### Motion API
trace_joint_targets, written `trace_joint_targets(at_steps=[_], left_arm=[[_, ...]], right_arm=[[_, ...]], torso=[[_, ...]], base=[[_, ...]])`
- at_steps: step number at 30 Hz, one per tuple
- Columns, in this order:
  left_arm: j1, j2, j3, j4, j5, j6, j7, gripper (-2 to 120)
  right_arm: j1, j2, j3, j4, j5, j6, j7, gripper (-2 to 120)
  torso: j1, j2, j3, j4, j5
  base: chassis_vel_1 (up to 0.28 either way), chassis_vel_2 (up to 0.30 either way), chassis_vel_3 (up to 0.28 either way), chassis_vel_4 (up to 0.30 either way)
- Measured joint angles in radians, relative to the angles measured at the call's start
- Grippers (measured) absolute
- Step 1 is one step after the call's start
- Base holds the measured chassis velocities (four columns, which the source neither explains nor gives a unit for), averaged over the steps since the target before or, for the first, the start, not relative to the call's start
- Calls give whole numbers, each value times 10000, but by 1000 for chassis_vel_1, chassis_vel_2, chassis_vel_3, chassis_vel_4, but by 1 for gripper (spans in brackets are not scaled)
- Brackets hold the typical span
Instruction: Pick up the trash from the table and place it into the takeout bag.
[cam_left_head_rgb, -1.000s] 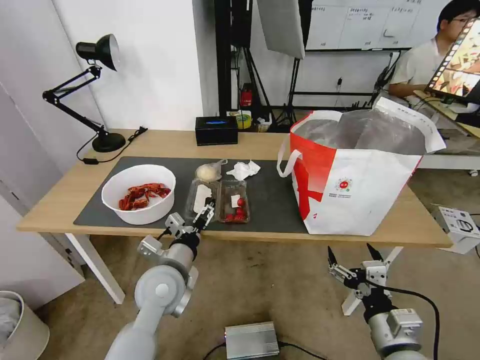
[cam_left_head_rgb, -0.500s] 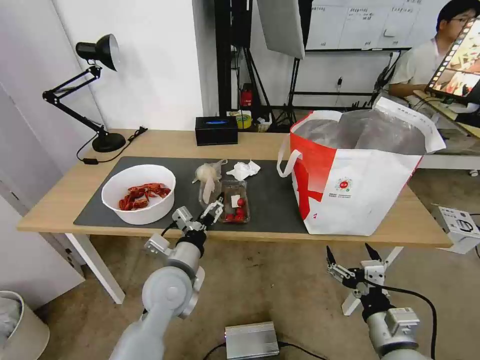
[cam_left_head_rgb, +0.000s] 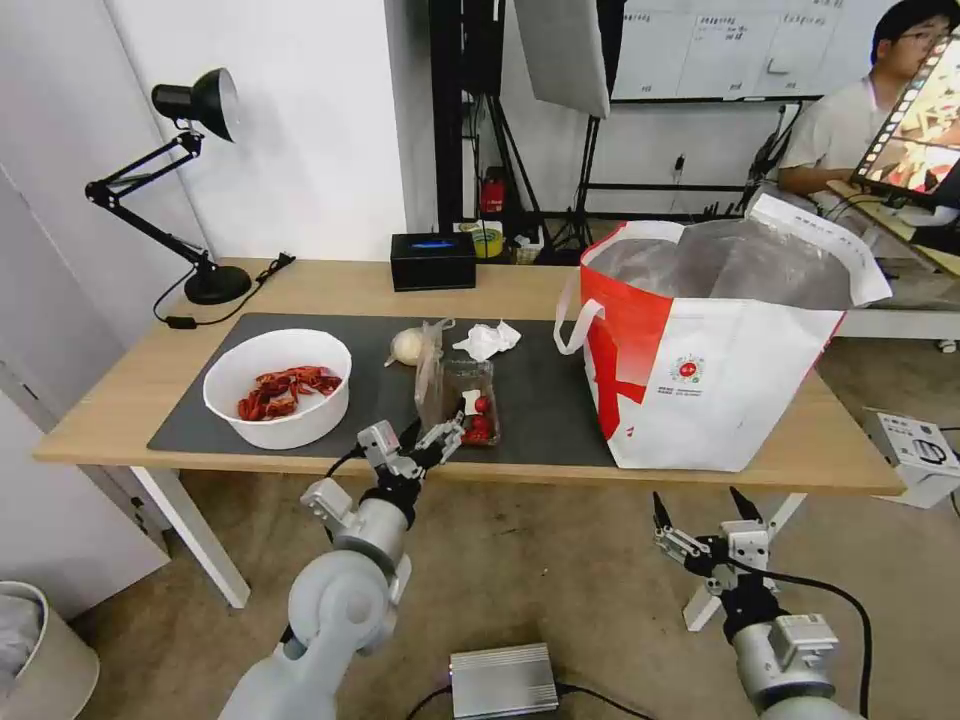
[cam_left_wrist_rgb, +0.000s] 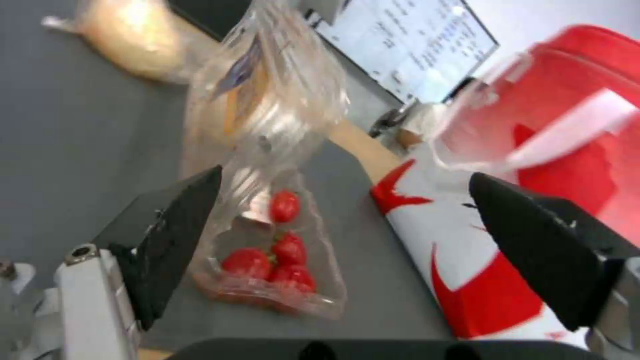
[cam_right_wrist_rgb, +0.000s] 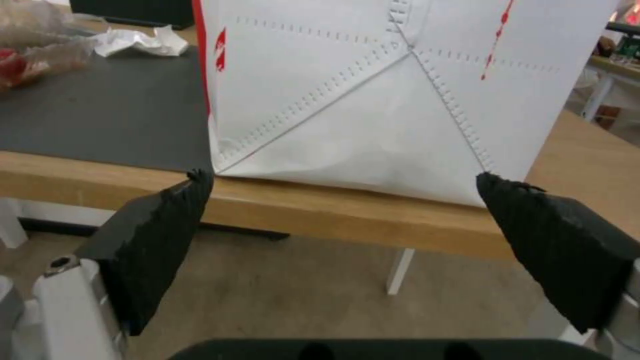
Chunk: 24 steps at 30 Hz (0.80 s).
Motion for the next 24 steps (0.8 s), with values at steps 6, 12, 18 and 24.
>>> trace_joint_targets(at_steps=[6, 12, 18, 24], left_arm=[[-72, -12, 168, 174, 495, -60, 623, 100], [-113, -44, 247, 394, 1383, -126, 953, 100], [-305, 121, 56, 757, 3087, -314, 1270, 90], [-359, 299, -91, 945, 3962, -491, 1570, 74]], right_arm=[[-41, 20, 64, -28, 17, 59, -11, 100], [-81, 80, 93, -50, 20, 132, -18, 100], [-76, 158, -21, -30, 157, 161, -95, 100], [33, 123, -182, 10, 319, 292, -438, 100]], torso=[[0, 0, 0, 0, 0], [0, 1, 0, 0, 0], [0, 1, 0, 0, -2], [0, 1, 0, 0, -2]], base=[[0, 0, 0, 0], [0, 0, 0, 0], [0, 0, 0, 0], [0, 0, 0, 0]])
